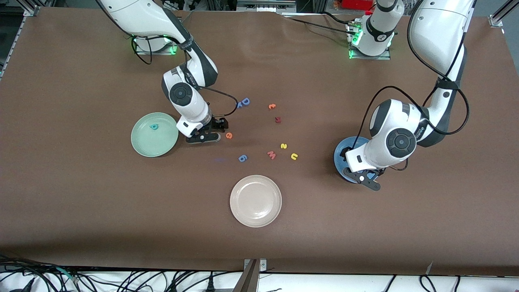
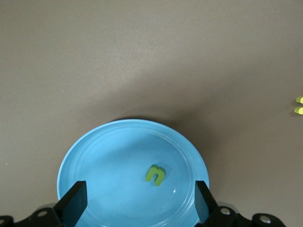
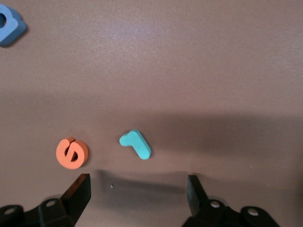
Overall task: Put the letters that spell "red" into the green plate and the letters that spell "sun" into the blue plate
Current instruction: 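Reach the right gripper to teal 1 while the left gripper reaches yellow u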
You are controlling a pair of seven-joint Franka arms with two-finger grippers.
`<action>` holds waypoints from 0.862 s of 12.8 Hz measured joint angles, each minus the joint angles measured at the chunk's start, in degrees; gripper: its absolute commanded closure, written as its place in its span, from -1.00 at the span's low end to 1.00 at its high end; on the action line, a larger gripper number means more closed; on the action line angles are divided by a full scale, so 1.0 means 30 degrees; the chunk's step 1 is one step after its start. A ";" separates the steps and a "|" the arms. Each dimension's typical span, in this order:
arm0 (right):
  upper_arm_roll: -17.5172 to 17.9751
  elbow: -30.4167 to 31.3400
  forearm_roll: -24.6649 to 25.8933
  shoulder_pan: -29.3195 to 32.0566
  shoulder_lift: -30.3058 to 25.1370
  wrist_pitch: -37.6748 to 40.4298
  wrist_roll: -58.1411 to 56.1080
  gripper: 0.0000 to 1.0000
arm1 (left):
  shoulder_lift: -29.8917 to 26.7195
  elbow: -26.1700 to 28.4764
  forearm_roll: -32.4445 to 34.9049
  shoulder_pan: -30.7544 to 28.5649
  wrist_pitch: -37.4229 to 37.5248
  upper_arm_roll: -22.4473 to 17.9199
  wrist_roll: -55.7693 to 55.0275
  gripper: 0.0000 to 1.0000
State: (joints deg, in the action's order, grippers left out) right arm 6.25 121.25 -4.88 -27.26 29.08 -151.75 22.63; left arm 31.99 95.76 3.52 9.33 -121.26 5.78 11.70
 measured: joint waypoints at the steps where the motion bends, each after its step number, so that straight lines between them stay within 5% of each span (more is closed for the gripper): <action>1: -0.0012 -0.0001 0.0000 -0.0001 0.0162 -0.0273 0.0003 -0.66 | -0.0033 -0.0005 0.0000 0.0001 0.0157 0.0001 -0.0021 -1.00; 6: -0.0217 -0.0209 0.0038 0.0009 0.0235 -0.0665 -0.0020 -0.66 | -0.0040 -0.0005 0.0000 0.0340 0.0329 0.0226 -0.3641 -1.00; 11: -0.0250 -0.0828 0.0787 -0.0013 0.0674 -0.0715 -0.0064 -0.66 | 0.0224 -0.0005 -0.0002 0.2515 0.0335 0.0383 -1.1522 -1.00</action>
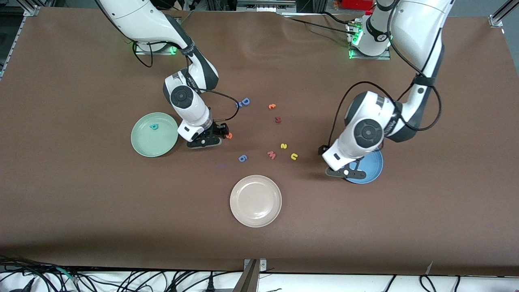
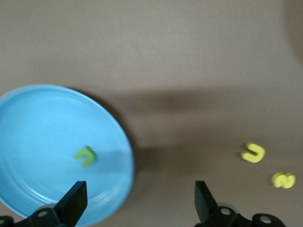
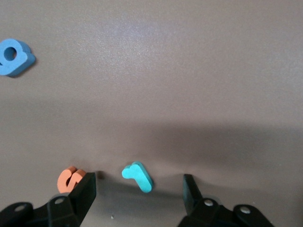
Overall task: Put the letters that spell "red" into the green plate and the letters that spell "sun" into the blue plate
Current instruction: 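Reach the right gripper to teal 1 while the left gripper reaches yellow u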
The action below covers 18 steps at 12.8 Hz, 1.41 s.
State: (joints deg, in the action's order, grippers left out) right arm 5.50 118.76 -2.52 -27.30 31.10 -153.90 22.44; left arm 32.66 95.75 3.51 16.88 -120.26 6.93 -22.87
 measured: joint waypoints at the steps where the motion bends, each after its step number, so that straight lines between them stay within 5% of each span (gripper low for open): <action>1: -0.0047 -0.0014 0.0174 0.0001 0.0005 0.0000 0.0000 -0.59 | 0.0228 -0.0170 0.0000 0.0471 -0.0042 0.0009 -0.1475 -1.00; 3: -0.0113 -0.0021 0.0367 0.0000 0.0019 0.0008 -0.0001 -0.30 | 0.1032 -0.1154 -0.0003 0.1266 -0.0075 0.0017 -0.4053 -1.00; 6: -0.0212 -0.0022 0.0464 0.0002 0.0056 0.0020 -0.0002 -0.24 | 0.2689 -0.3027 -0.0005 0.2263 -0.1086 0.0023 -0.7797 -1.00; 7: -0.0214 -0.0031 0.0465 0.0000 0.0095 -0.0002 -0.0002 -0.07 | 0.3189 -0.3322 -0.0005 0.2480 -0.1873 0.0023 -0.8958 -0.99; 12: -0.0187 -0.0139 0.0465 -0.0078 0.0138 -0.0037 -0.0001 -0.06 | 0.5248 -0.3558 -0.0004 0.3375 -0.4433 0.0041 -1.2667 -0.75; 18: -0.0187 -0.0615 0.0471 -0.0110 0.0252 -0.0068 -0.0004 0.06 | 0.5284 -0.3907 -0.0003 0.3822 -0.2035 0.0009 -1.3066 -0.64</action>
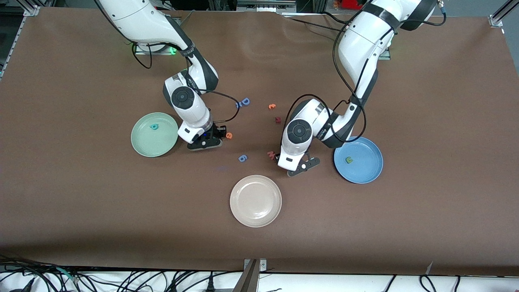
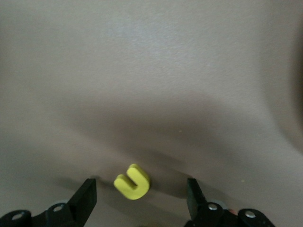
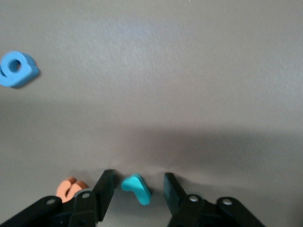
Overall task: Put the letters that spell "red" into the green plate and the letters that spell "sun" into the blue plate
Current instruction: 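Reach the right gripper to teal 1 while the left gripper reaches yellow u, then grasp the teal 1 with the right gripper while the left gripper lifts u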
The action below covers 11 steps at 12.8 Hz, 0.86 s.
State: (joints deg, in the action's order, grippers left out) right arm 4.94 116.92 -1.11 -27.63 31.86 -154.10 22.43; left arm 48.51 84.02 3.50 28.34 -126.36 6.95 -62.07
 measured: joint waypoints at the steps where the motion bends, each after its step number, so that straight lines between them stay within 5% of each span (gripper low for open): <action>1: 0.0000 -0.0139 0.0000 -0.0006 0.0022 0.0000 0.0000 0.06 | -0.0005 -0.0020 0.0000 0.0000 0.0169 -0.0010 0.0000 -0.58; 3: 0.0000 -0.0260 0.0000 -0.0014 0.0087 -0.0002 0.0000 0.06 | -0.0006 -0.0022 0.0001 0.0000 0.0225 -0.0010 0.0005 -0.56; 5: -0.0001 -0.0283 0.0000 -0.0016 0.0128 -0.0013 0.0000 0.06 | -0.0007 -0.0049 0.0002 -0.0001 0.0225 -0.0023 0.0009 -0.34; 11: -0.0068 -0.0288 0.0000 -0.0016 0.0193 0.0102 0.0011 0.07 | -0.0017 -0.0127 0.0004 -0.0034 0.0235 -0.0156 0.0013 -0.37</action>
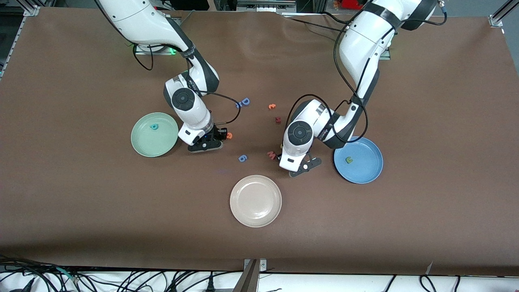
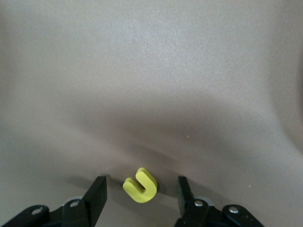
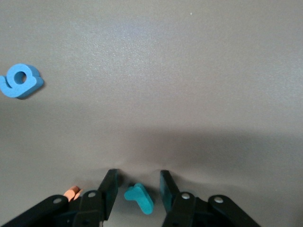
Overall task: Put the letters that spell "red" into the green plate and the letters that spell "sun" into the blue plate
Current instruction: 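Grasp the teal 1 with the right gripper while the left gripper lifts u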
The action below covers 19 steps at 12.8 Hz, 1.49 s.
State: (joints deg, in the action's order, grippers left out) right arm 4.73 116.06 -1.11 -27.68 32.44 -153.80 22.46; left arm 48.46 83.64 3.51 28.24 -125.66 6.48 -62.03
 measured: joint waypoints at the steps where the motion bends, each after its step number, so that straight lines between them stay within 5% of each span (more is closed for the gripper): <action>1: -0.0001 0.0000 0.0000 0.0000 0.0009 0.0035 0.0021 0.07 | 0.0000 -0.0009 0.0000 0.0000 0.0000 -0.0042 0.0001 -0.38; 7: 0.0004 -0.0206 -0.0002 -0.0002 0.0012 0.0910 0.0143 0.24 | 0.0001 -0.0057 0.0001 -0.0220 -0.0020 -0.0128 0.0159 -0.32; 12: 0.0057 -0.0258 -0.0004 -0.0018 -0.0030 0.1077 0.0477 0.74 | 0.0001 -0.0054 0.0000 -0.0203 -0.0039 0.0143 0.0160 -0.19; 14: 0.0054 -0.0280 -0.0003 -0.0023 -0.0130 0.1250 0.0500 0.74 | 0.0021 -0.0026 0.0000 -0.0195 -0.0039 0.0268 0.0159 0.18; 17: 0.0051 -0.0281 -0.0002 -0.0024 -0.0128 0.1255 0.0502 0.74 | 0.0012 -0.0067 -0.0001 -0.0197 -0.0101 0.0300 0.0160 0.39; 19: 0.0048 -0.0343 -0.0002 -0.0024 -0.0136 0.1518 0.0502 0.74 | 0.0012 -0.0090 -0.0001 -0.0198 -0.0107 0.0300 0.0161 0.93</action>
State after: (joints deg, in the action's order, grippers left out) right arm 4.88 115.03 -1.11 -27.75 32.03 -149.24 23.97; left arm 48.50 83.37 3.51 27.65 -125.98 7.39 -61.55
